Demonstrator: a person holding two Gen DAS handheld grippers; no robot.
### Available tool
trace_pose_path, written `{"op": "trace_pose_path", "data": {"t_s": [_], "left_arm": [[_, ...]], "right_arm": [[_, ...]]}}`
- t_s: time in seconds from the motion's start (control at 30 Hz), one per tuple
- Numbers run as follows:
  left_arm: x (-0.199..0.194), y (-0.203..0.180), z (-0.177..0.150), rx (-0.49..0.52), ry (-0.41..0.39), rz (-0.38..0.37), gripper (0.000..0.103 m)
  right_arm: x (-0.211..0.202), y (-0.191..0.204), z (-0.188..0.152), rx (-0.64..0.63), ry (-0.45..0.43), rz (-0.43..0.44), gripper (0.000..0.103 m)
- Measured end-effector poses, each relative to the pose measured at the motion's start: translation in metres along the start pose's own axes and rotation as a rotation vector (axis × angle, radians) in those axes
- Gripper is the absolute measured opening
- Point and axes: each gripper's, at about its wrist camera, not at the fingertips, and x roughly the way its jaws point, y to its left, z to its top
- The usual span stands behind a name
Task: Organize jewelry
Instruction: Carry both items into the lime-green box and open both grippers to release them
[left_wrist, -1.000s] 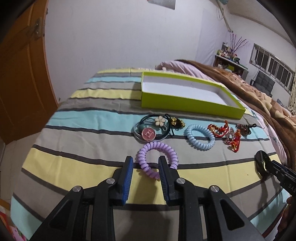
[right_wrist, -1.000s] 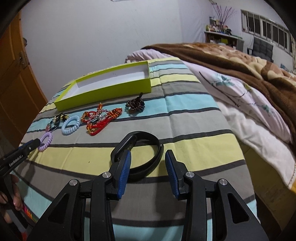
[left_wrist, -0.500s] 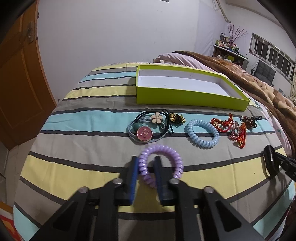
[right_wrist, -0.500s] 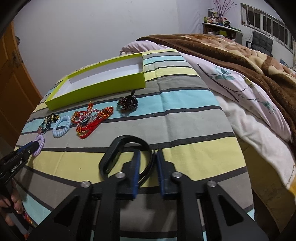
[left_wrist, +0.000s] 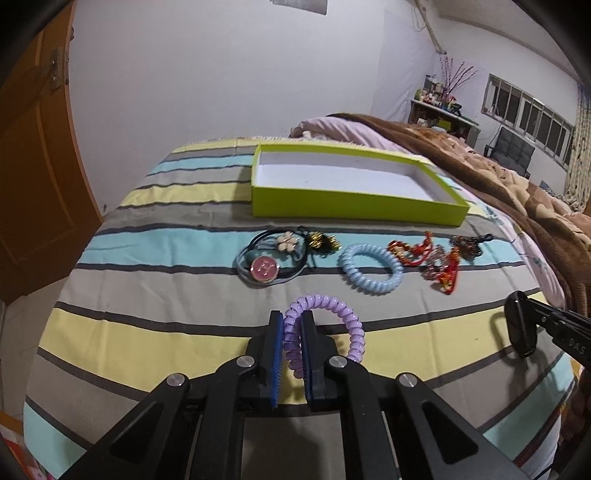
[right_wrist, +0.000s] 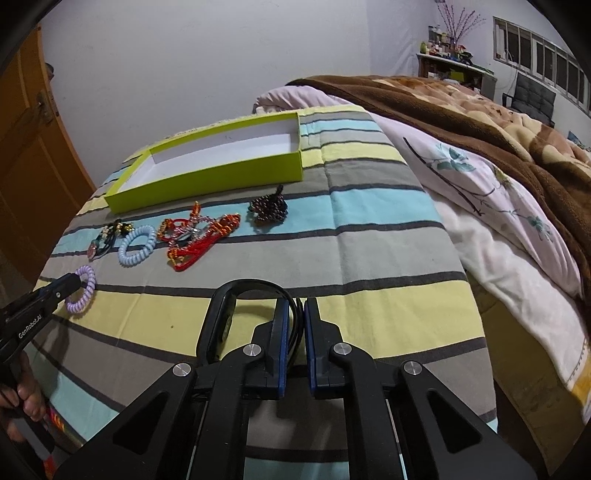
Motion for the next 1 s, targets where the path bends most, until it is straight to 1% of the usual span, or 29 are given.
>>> {"op": "trace_pose_path", "data": {"t_s": [0.27,0.47,0.57,0.8,1.0], "left_arm": [[-0.018,-0.01,0.012,0.025,-0.044,-0.024,0.009],[-0.026,-0.016,0.032,0.04,-0.084,-0.041,0.009],[-0.025,-0.018,0.046,0.052,-0.109,-0.036,0.009],[-0.013,-0.022,0.083,0.076,-0.141,-0.026,0.009],[0.015,-0.017,0.123,0.069,-0.145,-0.014,0.009]], "right_arm": [[-0.014,0.017,0.017,-0.057,-0.049,0.02,0.008],[-0.02,0.035,0.036,-0.115,-0.093,0.035,0.008],[-0.019,0.042,0.049,-0.14,-0.114,0.037,0.008],[-0.003,0.047,0.084,-0.169,-0.139,0.038,0.008],[0.022,0.049,0.12,-0.182,-0.143,0.043,0.008]]}}
